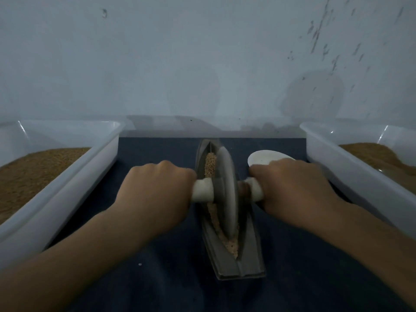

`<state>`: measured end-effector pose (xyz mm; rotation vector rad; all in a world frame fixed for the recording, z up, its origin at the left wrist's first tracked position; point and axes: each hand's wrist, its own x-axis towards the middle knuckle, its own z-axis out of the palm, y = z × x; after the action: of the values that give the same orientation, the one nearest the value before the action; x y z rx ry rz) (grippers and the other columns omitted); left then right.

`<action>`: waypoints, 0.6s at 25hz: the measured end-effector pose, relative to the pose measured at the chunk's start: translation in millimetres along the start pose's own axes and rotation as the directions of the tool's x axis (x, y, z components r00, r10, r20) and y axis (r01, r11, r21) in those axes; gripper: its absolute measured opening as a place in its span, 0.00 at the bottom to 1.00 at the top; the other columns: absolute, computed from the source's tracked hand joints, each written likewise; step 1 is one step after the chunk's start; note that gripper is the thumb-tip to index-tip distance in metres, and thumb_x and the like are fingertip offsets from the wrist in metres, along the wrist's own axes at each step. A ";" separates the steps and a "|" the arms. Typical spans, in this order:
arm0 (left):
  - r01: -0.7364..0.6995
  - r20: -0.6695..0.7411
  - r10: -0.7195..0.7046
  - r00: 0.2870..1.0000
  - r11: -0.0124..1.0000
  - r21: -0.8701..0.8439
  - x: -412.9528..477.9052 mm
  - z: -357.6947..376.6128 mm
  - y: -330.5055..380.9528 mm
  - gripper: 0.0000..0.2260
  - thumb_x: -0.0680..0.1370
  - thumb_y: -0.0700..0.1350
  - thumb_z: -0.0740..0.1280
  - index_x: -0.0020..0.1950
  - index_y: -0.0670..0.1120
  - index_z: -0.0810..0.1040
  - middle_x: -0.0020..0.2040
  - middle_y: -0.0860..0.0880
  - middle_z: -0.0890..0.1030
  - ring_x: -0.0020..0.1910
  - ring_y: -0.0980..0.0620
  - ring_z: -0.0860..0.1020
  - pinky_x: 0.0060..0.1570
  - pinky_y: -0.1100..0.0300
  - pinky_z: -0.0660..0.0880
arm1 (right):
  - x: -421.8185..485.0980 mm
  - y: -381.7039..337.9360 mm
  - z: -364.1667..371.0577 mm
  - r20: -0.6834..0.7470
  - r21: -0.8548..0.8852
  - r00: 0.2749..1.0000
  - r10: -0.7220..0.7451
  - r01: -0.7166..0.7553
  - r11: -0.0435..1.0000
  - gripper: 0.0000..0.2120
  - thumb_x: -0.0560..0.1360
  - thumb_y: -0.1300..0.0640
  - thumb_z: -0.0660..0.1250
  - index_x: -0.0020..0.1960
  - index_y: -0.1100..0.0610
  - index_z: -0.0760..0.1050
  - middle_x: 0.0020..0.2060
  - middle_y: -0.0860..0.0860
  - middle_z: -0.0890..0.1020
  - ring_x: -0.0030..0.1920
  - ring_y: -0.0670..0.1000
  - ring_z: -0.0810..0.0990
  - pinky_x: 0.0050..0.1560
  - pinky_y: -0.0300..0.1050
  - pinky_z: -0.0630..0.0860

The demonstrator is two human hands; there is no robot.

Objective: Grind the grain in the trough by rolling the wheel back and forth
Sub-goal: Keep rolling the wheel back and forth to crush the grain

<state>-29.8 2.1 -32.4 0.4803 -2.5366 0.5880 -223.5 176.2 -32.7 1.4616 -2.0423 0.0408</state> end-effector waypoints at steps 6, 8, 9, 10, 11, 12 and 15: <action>0.136 0.130 -0.142 0.981 0.989 0.058 39.3 20.9 -0.9 0.05 0.73 0.51 0.68 0.43 0.55 0.71 0.33 0.54 0.65 0.28 0.52 0.63 0.29 0.57 0.62 | 26.4 0.3 23.1 0.047 0.018 0.992 0.116 -0.117 0.993 0.15 0.69 0.49 0.68 0.39 0.46 0.60 0.32 0.45 0.72 0.31 0.51 0.71 0.28 0.42 0.60; 0.185 0.226 -0.185 0.956 0.982 0.022 63.8 23.4 -6.3 0.04 0.75 0.48 0.66 0.50 0.54 0.77 0.38 0.52 0.71 0.35 0.49 0.70 0.35 0.54 0.68 | 55.5 0.3 31.0 0.135 0.058 0.974 0.181 -0.190 0.980 0.12 0.74 0.49 0.69 0.42 0.46 0.64 0.37 0.48 0.73 0.37 0.54 0.73 0.35 0.46 0.66; 0.200 0.259 -0.194 0.946 0.980 0.004 67.1 22.8 -7.4 0.06 0.75 0.48 0.66 0.51 0.53 0.77 0.39 0.51 0.72 0.36 0.48 0.71 0.36 0.54 0.69 | 62.5 2.3 31.3 0.152 0.063 0.971 0.183 -0.195 0.979 0.11 0.74 0.49 0.69 0.42 0.46 0.65 0.38 0.48 0.74 0.39 0.55 0.74 0.37 0.47 0.67; 0.202 0.262 -0.193 0.945 0.979 -0.006 63.5 20.7 -7.3 0.05 0.75 0.48 0.66 0.50 0.53 0.78 0.39 0.51 0.72 0.36 0.48 0.71 0.36 0.54 0.68 | 62.1 4.1 28.5 0.152 0.061 0.974 0.166 -0.177 0.982 0.11 0.74 0.49 0.69 0.42 0.46 0.66 0.38 0.48 0.74 0.39 0.55 0.74 0.37 0.47 0.67; 0.196 0.238 -0.189 0.953 0.981 -0.006 52.6 17.0 -5.8 0.04 0.74 0.49 0.67 0.49 0.54 0.77 0.37 0.53 0.70 0.33 0.50 0.69 0.34 0.55 0.67 | 54.0 4.5 22.9 0.145 0.054 0.981 0.130 -0.139 0.989 0.12 0.73 0.49 0.69 0.41 0.45 0.65 0.37 0.47 0.74 0.37 0.53 0.74 0.35 0.46 0.66; 0.169 0.167 -0.166 0.972 0.986 -0.006 36.1 15.1 -2.3 0.04 0.73 0.50 0.68 0.45 0.54 0.75 0.34 0.54 0.67 0.29 0.52 0.66 0.30 0.57 0.64 | 40.2 4.0 18.2 0.120 0.044 0.990 0.080 -0.086 0.995 0.14 0.71 0.48 0.69 0.39 0.45 0.63 0.35 0.46 0.73 0.35 0.52 0.73 0.32 0.44 0.64; 0.028 -0.044 -0.027 0.999 1.000 0.009 -6.7 -2.6 2.5 0.21 0.61 0.51 0.74 0.36 0.54 0.60 0.27 0.56 0.55 0.23 0.55 0.51 0.27 0.65 0.48 | -2.8 0.2 2.1 -0.054 0.021 0.999 -0.003 0.004 1.000 0.17 0.63 0.46 0.66 0.36 0.44 0.55 0.28 0.45 0.68 0.26 0.48 0.65 0.27 0.38 0.51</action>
<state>-24.4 7.0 -34.7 0.4993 -2.4825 0.5952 -224.0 177.9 -35.7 1.4614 -2.0017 0.0994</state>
